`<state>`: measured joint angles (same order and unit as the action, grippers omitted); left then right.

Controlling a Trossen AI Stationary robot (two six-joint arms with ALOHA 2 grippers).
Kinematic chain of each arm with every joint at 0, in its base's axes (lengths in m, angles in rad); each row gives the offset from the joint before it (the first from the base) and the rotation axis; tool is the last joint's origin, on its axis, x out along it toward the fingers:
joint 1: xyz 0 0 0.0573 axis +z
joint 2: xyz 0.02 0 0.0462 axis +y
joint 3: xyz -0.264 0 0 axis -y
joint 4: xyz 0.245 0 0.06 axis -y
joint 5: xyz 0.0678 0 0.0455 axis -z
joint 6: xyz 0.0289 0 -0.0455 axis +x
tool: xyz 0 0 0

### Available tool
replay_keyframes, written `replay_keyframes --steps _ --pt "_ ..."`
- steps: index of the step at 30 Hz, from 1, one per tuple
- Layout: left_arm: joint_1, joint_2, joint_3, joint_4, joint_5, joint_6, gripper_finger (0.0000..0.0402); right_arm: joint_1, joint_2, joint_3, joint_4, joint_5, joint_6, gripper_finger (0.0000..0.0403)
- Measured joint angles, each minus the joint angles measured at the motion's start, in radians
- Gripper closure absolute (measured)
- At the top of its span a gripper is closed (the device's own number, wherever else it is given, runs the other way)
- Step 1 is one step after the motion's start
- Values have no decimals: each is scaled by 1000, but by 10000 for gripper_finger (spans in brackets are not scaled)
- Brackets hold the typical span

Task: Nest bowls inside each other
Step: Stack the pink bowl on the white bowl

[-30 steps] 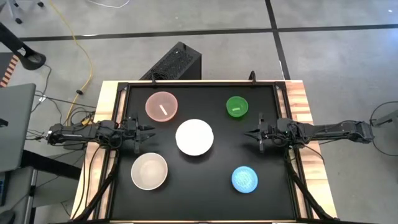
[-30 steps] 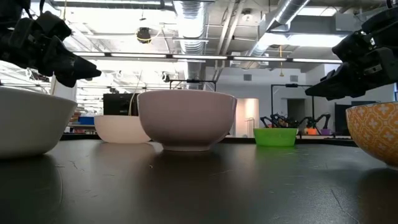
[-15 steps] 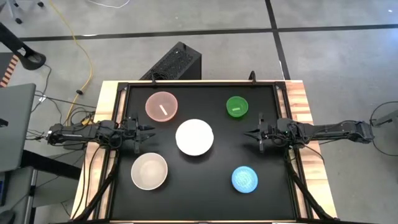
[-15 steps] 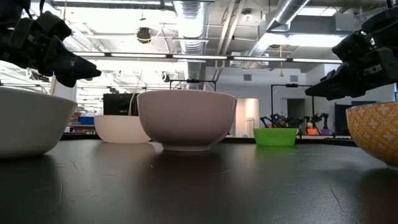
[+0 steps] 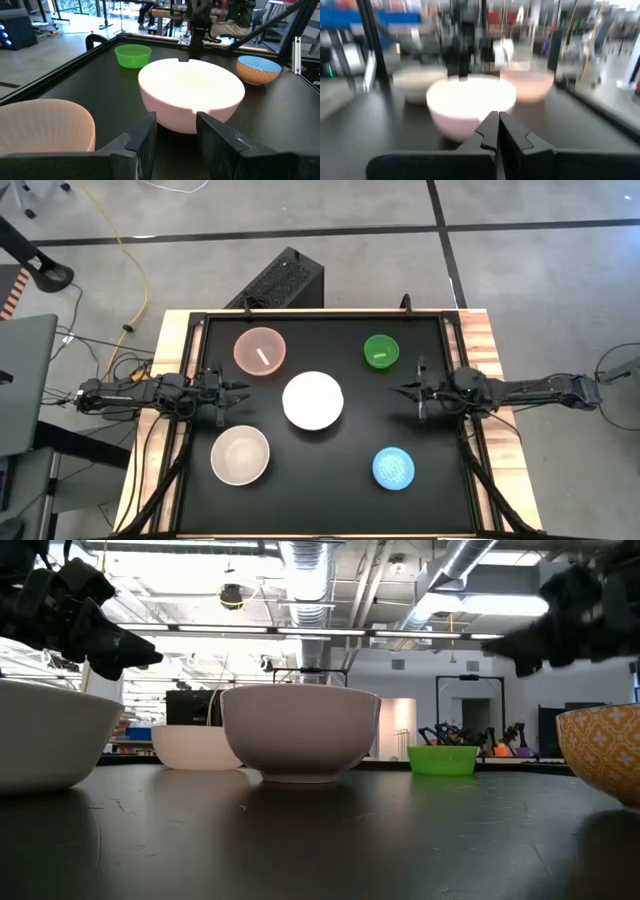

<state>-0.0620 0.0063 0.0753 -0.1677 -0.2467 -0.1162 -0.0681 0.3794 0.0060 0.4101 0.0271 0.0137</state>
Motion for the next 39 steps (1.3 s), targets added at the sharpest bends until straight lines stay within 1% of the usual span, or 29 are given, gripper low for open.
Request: replay_keyframes --steps 2,3,5,7,11,14,18,24,28,32,35,39 --pt "0 0 0 0 0 0 274 0 3 3 119 3 2 371" --pt "0 0 0 0 0 0 274 0 9 15 138 14 4 371" --pt "0 0 0 0 0 0 274 0 33 71 140 51 13 371" --pt "0 0 0 0 0 0 274 -1 84 135 83 70 12 371" --pt "0 0 0 0 -1 0 274 -20 275 285 12 126 25 369" --pt "0 0 0 0 -1 0 274 -66 433 413 -21 155 53 358" --pt "0 0 0 0 -1 0 274 -140 655 580 -105 154 131 327" --pt "0 0 0 0 -1 0 274 -230 975 841 -140 145 205 257" --pt "0 0 0 0 -1 0 274 -288 1158 1054 -259 79 252 201" --pt "0 0 0 0 -1 0 274 -332 1348 1259 -399 53 252 149" --pt "0 0 0 0 -1 0 274 -350 1472 1393 -443 50 285 129" --pt "0 0 0 0 -2 66 274 -355 1615 1543 -496 45 339 123"
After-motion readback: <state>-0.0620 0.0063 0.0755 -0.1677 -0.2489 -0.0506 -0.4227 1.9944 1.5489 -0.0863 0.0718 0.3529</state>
